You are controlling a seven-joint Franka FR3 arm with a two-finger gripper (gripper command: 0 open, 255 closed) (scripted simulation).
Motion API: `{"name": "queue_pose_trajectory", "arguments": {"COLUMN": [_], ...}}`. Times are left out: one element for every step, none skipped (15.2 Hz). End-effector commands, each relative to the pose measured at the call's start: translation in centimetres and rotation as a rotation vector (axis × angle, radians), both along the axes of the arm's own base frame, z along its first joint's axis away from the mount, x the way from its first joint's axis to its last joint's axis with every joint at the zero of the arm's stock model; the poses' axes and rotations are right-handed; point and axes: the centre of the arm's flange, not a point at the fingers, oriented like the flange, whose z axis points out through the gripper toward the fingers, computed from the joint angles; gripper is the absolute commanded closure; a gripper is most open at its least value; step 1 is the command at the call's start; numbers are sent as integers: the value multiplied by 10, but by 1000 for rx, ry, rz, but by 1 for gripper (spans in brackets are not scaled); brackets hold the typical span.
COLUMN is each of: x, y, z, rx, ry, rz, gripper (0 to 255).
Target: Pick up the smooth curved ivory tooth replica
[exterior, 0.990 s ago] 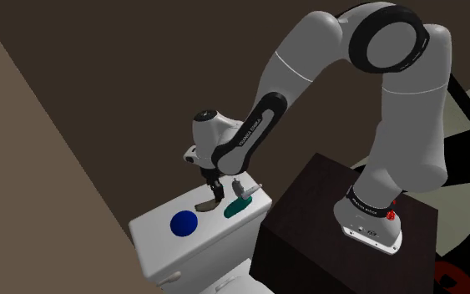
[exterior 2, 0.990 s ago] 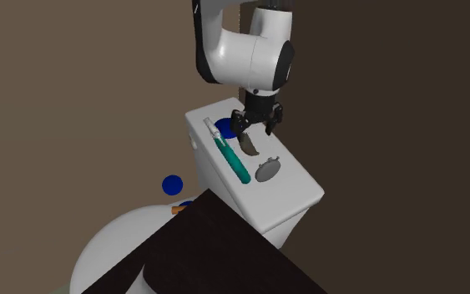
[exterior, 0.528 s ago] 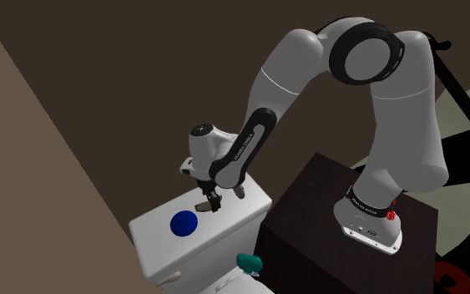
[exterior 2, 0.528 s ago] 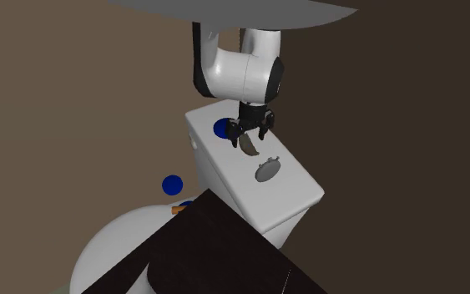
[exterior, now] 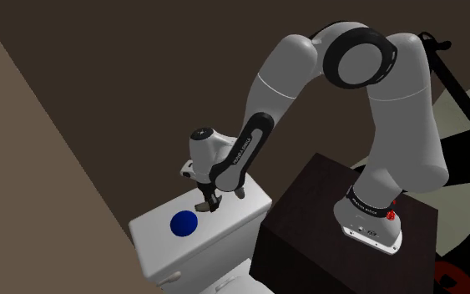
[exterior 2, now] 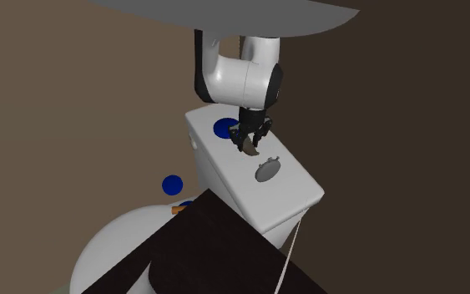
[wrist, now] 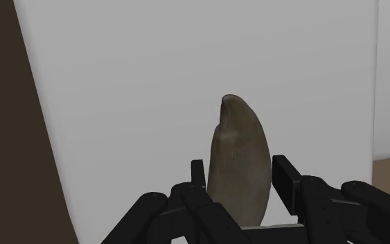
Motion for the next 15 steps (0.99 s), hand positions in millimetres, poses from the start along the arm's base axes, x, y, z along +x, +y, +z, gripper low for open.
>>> {"name": "queue_pose_trajectory", "arguments": {"x": [0,0,0,0,0,0,0,0,0,0,0,0,0,0,0], "y": [0,0,0,0,0,0,0,0,0,0,0,0,0,0,0], "z": [-1,0,0,0,0,0,5,10,15,21,26,31,37,42,47], "rx": [0,0,0,0,0,0,0,0,0,0,0,0,0,0,0], "ry": [1,1,1,1,1,1,1,1,1,1,1,1,1,1,1], "rz": [0,0,0,0,0,0,0,0,0,0,0,0,0,0,0], "gripper": [255,255,255,255,255,255,255,255,255,255,255,255,255,255,255]}}
